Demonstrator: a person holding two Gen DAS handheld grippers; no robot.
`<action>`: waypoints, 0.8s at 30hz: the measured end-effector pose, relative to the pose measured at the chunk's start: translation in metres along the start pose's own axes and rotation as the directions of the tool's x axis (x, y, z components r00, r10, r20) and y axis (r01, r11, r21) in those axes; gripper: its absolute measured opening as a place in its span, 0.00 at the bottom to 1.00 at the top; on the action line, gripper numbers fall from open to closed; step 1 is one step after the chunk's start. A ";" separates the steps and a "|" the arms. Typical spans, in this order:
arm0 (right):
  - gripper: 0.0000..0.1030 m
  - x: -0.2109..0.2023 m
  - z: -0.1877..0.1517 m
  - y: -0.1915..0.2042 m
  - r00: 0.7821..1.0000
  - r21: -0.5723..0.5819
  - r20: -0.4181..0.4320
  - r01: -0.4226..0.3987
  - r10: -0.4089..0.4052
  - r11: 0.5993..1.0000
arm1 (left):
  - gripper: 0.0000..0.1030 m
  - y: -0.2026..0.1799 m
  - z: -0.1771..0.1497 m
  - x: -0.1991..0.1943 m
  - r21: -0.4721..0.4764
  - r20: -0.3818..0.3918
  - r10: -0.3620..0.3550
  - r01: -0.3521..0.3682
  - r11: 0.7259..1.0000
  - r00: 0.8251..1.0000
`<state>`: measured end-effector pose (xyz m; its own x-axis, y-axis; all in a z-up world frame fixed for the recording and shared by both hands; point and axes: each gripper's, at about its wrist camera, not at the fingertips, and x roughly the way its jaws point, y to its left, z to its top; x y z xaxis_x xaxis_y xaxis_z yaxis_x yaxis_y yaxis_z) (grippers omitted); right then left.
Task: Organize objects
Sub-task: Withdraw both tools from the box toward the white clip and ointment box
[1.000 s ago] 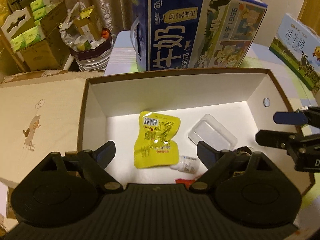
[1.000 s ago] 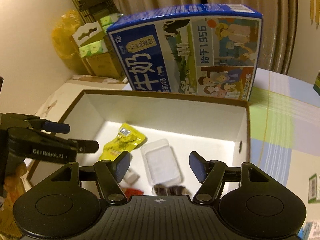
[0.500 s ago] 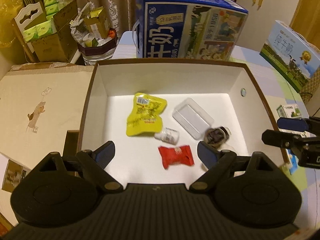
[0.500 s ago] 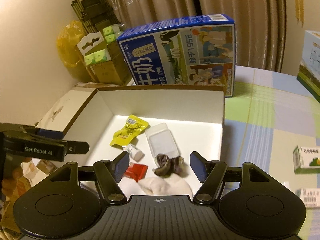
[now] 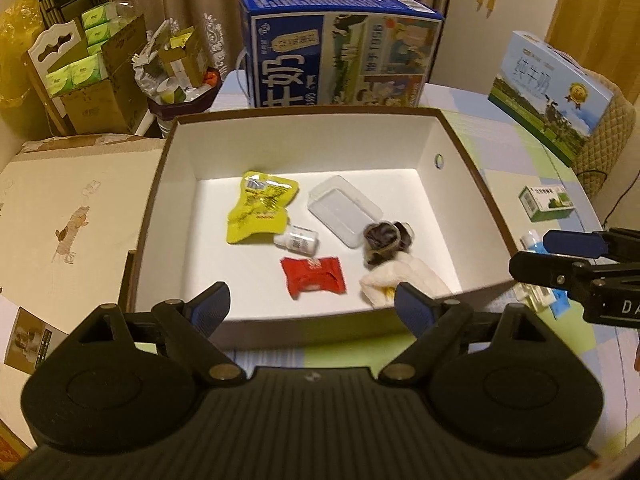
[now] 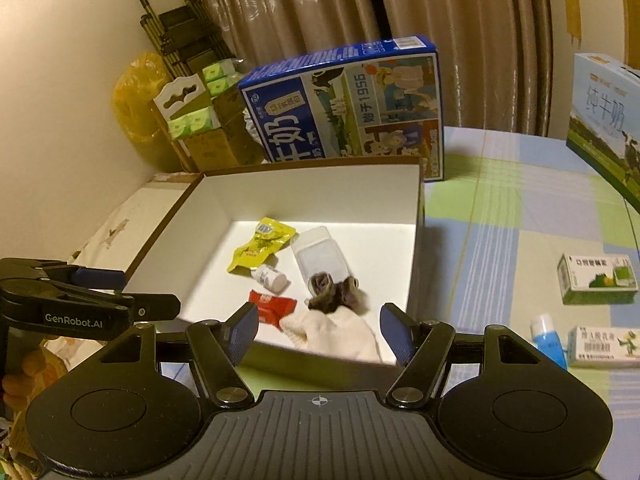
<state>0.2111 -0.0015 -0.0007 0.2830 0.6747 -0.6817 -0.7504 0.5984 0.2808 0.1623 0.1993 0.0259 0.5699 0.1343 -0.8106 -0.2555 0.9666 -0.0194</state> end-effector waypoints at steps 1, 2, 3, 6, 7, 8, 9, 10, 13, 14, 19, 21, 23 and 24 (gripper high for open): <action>0.63 -0.003 -0.003 -0.001 1.000 0.002 -0.002 0.000 0.000 1.000 | 0.85 -0.003 -0.003 -0.001 0.001 -0.002 -0.001 0.001 1.000 1.000; 0.63 -0.006 -0.006 -0.002 1.000 0.003 -0.003 0.001 -0.001 1.000 | 0.85 -0.007 -0.005 -0.003 0.002 -0.004 -0.002 0.002 1.000 1.000; 0.63 -0.009 -0.009 -0.003 1.000 0.004 -0.005 0.002 -0.001 1.000 | 0.85 -0.010 -0.008 -0.004 0.004 -0.006 -0.004 0.004 1.000 1.000; 0.63 -0.020 -0.019 -0.008 1.000 0.011 -0.010 0.004 -0.004 1.000 | 0.85 -0.020 -0.017 -0.007 0.007 -0.015 -0.009 0.009 1.000 1.000; 0.63 -0.023 -0.022 -0.010 1.000 0.015 -0.010 0.006 -0.006 1.000 | 0.85 -0.024 -0.020 -0.007 0.007 -0.019 -0.010 0.010 1.000 1.000; 0.63 -0.027 -0.025 -0.012 1.000 0.019 -0.012 0.008 -0.008 1.000 | 0.85 -0.028 -0.023 -0.008 0.009 -0.023 -0.012 0.013 1.000 1.000; 0.63 -0.030 -0.028 -0.015 1.000 0.024 -0.015 0.009 -0.009 1.000 | 0.85 -0.032 -0.026 -0.008 0.010 -0.026 -0.014 0.015 1.000 1.000; 0.63 -0.033 -0.030 -0.018 1.000 0.028 -0.017 0.010 -0.009 1.000 | 0.85 -0.035 -0.029 -0.009 0.010 -0.032 -0.016 0.016 1.000 0.999; 0.63 -0.043 -0.040 -0.027 1.000 0.038 -0.022 0.015 -0.014 0.999 | 0.85 -0.047 -0.039 -0.008 0.009 -0.049 -0.024 0.025 1.000 0.999; 0.63 -0.047 -0.043 -0.030 1.000 0.041 -0.025 0.016 -0.015 0.999 | 0.85 -0.051 -0.041 -0.007 0.009 -0.056 -0.026 0.027 1.000 0.998; 0.63 -0.065 -0.059 -0.047 0.999 0.065 -0.037 0.029 -0.026 0.997 | 0.85 -0.073 -0.055 -0.006 0.016 -0.086 -0.038 0.039 0.999 0.996; 0.63 -0.071 -0.064 -0.053 0.999 0.074 -0.042 0.036 -0.033 0.997 | 0.85 -0.081 -0.060 -0.005 0.019 -0.096 -0.042 0.044 0.999 0.994; 0.63 -0.077 -0.069 -0.061 0.998 0.083 -0.046 0.044 -0.040 0.996 | 0.85 -0.089 -0.063 -0.004 0.024 -0.104 -0.043 0.046 0.999 0.994; 0.63 -0.080 -0.072 -0.065 0.998 0.089 -0.047 0.048 -0.044 0.995 | 0.85 -0.093 -0.064 -0.004 0.027 -0.106 -0.044 0.047 0.999 0.993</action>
<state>0.1941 -0.1253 -0.0126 0.2871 0.6270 -0.7242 -0.6799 0.6660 0.3070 0.1333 0.0953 -0.0066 0.4944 0.0676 -0.8666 -0.2075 0.9773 -0.0422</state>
